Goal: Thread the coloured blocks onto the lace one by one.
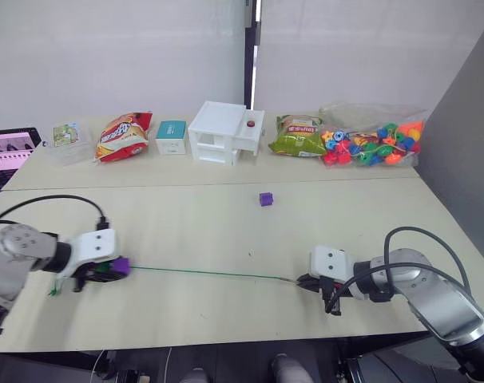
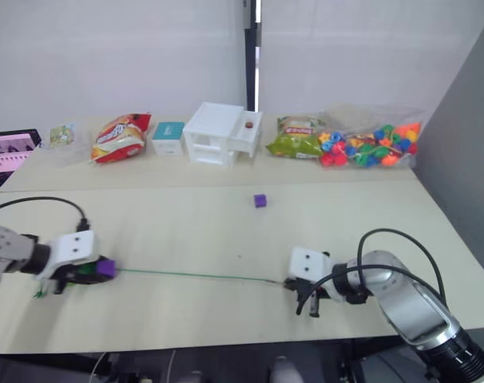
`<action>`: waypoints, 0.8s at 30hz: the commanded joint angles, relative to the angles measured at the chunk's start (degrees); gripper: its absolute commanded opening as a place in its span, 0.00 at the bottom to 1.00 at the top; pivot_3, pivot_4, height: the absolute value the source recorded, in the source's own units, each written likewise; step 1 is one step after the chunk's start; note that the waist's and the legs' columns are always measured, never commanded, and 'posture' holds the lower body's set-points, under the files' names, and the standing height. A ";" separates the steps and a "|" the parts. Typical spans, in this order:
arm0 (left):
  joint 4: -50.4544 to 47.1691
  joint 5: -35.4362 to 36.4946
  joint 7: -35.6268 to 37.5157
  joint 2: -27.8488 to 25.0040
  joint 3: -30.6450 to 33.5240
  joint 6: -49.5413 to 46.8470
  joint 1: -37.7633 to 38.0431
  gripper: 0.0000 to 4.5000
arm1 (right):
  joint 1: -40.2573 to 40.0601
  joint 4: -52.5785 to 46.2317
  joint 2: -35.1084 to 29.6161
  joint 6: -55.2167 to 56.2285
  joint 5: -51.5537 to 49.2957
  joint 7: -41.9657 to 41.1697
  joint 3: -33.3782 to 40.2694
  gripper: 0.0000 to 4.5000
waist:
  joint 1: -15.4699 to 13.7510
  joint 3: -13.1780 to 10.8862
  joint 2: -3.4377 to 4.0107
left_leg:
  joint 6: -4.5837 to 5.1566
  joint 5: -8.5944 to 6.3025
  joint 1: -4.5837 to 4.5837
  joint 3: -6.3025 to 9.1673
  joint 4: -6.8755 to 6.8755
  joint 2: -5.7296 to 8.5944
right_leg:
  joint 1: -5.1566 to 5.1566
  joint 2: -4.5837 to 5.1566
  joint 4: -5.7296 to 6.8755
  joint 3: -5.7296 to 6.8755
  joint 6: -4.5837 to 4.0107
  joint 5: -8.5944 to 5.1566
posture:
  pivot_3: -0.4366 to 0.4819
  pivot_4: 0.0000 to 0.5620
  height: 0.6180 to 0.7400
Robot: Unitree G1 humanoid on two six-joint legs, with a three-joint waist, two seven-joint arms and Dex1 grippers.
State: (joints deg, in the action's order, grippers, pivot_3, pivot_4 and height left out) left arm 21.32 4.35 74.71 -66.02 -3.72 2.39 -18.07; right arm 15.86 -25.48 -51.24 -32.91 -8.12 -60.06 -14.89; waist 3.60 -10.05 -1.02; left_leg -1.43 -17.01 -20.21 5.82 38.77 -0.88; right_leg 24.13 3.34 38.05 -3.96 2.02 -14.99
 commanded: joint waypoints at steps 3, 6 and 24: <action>0.67 -1.07 -0.26 -0.08 0.91 0.94 2.51 0.27 | 2.33 -0.66 0.47 0.53 -0.68 -0.86 0.22 0.00 | 0.07 0.00 0.01 | 0.00 0.00 0.00 0.00 0.00 -0.01 | 0.01 0.00 0.03 0.00 0.00 0.00 | 0.48 0.27 1.00; -2.94 1.24 -0.71 1.40 2.44 -1.38 2.87 0.27 | 3.44 -0.51 1.24 0.38 -0.69 -1.18 -0.37 0.00 | 0.09 0.00 0.01 | 0.00 0.00 0.00 0.00 0.00 -0.01 | 0.01 0.00 0.04 0.00 0.00 0.00 | 0.48 0.27 1.00; -33.95 14.91 -2.43 14.27 -1.94 -26.58 -8.00 0.99 | 14.59 -2.92 11.04 -11.79 0.66 1.87 -9.87 0.00 | -1.39 -0.06 -0.17 | 0.00 0.00 -0.17 0.06 0.11 0.05 | 0.03 0.04 0.03 0.02 0.01 0.01 | 0.48 0.27 1.00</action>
State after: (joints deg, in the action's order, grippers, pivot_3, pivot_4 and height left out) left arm -10.18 19.52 74.59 -52.42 -4.16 -23.43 -24.90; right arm 29.78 -27.00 -40.32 -43.79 -7.82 -58.77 -24.52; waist 2.21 -10.11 -1.19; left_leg -1.44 -17.00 -20.41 5.90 38.93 -0.81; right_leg 24.15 3.40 38.09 -3.93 2.05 -14.97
